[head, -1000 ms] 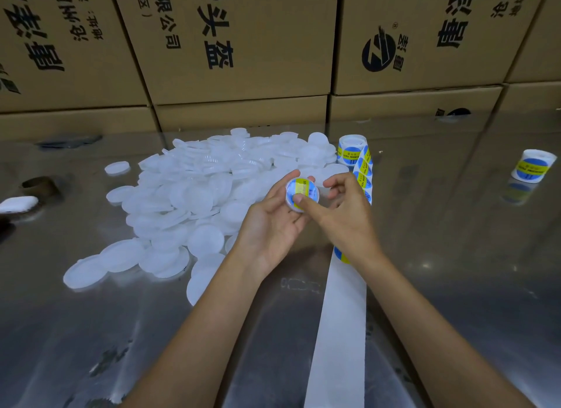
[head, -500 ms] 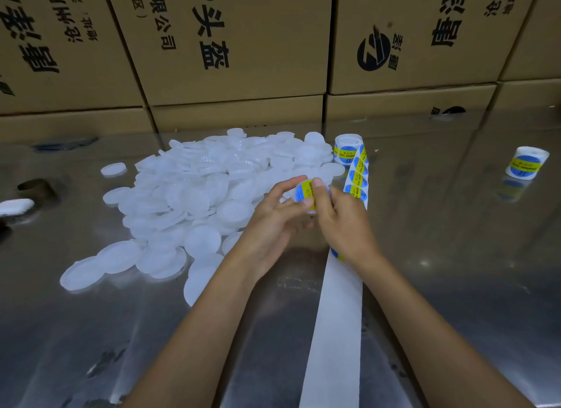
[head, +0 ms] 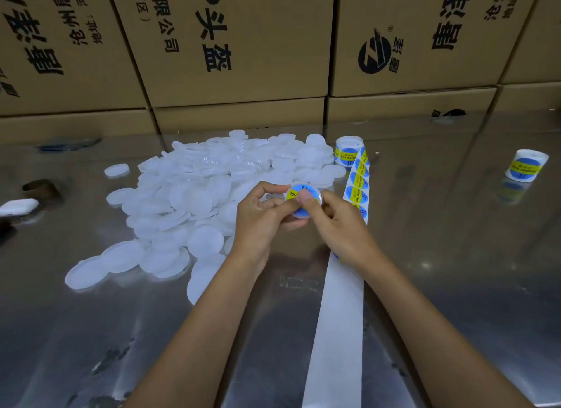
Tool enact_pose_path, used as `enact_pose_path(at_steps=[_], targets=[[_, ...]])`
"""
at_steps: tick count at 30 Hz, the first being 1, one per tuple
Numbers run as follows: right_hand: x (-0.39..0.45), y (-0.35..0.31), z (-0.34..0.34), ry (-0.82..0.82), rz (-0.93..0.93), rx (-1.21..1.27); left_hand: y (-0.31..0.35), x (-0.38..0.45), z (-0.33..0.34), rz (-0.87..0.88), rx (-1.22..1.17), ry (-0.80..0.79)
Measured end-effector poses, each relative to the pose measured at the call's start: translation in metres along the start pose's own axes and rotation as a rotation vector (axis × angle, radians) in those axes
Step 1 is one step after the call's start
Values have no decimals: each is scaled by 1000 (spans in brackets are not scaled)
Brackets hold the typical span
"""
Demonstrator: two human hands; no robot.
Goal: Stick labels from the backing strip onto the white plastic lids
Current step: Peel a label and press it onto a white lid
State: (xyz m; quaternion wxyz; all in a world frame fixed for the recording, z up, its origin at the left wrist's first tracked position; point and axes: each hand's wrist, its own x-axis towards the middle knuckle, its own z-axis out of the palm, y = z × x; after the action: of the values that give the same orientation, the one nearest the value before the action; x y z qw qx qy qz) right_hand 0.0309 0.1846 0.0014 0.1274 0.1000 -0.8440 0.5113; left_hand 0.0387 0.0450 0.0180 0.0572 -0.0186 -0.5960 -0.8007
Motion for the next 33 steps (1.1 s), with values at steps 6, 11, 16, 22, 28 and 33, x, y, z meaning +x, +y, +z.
enact_pose_path(at_steps=[6, 11, 16, 22, 28, 33], targets=[[0, 1, 4, 69, -69, -158, -2, 1, 0, 26, 2, 43], [4, 3, 1, 142, -17, -97, -1, 1, -2, -47, 30, -174], [3, 5, 1, 71, 2, 22, 1, 1, -5, -36, 88, -245], [3, 4, 2, 10, -42, 7, 4, 4, -6, -9, 54, -14], [3, 7, 1, 50, -125, -124, 0, 4, -1, 3, 59, 23], [5, 9, 1, 132, -111, -169, 1, 3, -2, -13, 110, -118]])
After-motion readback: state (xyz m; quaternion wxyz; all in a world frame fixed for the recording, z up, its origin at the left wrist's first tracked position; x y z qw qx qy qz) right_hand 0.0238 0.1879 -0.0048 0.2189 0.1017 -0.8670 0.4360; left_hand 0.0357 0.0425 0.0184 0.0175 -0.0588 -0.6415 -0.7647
